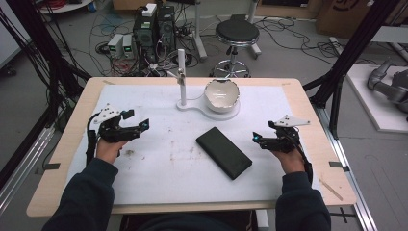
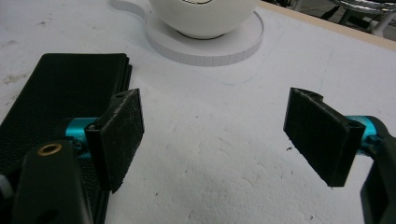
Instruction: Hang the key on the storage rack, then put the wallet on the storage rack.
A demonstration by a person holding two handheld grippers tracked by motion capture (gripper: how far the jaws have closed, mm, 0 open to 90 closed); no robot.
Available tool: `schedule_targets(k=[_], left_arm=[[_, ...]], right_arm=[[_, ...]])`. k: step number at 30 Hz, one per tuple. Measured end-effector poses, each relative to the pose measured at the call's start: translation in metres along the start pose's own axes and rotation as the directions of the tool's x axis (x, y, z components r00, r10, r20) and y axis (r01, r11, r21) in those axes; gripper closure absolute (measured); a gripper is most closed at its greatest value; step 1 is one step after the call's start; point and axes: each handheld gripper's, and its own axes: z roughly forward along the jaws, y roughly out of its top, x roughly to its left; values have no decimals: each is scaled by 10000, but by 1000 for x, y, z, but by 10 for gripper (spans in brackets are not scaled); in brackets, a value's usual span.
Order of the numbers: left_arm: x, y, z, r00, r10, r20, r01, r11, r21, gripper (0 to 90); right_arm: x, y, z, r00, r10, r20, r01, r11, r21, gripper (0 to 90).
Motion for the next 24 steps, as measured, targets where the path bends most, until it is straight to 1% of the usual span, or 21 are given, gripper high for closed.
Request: schedule_targets(k=[1,3,5,6,9,12,14,16,18,21,24], left_arm=[[1,-1,-1,10000,-5,-92,6,10000,68,205],[0,-1,-3,9998,80,-205,-80,10000,-4,205],[-1,0,-6,9997,118,-199,-119,9999,-83,205],[-1,0,-6,9997,126,-201,-129,9998,-127,206],[-2,-2,-8,9994,228,-278,-230,9997,-86,208],[0,-5,-7,9998,112,-185,-111,9999,21,208],[2,-7,-6,10000,-76,-60,76,9999,73,213],[3,-8,-6,9999,-86,-99,88,9998,153,213],[3,-8,-6,9999,-146,-62,147,9998,116,213],[1,-7,-7,9999,-97,-44,97,9999,81,213],[0,-7,-7,10000,22,-29,-22,9999,136,214]], right_arm=[[2,0,0,10000,-16,-29,16,10000,21,203],[3,0,0,10000,-67,-50,67,10000,14,204],[3,1,-1,9999,-114,-60,114,9999,-18,203],[4,1,-1,10000,-57,-78,57,10000,-8,204],[5,1,0,9999,-88,-129,88,10000,-19,203],[6,1,1,9998,-105,-176,104,9999,-35,203],[6,1,0,9998,-116,-159,115,9999,-42,203],[7,1,0,9999,-65,-159,64,9999,-78,203],[8,0,-1,9998,-68,-167,65,9999,-144,203],[12,0,-1,9995,-204,-254,201,9997,-152,203],[19,0,2,9969,-691,-374,685,9975,-148,204]])
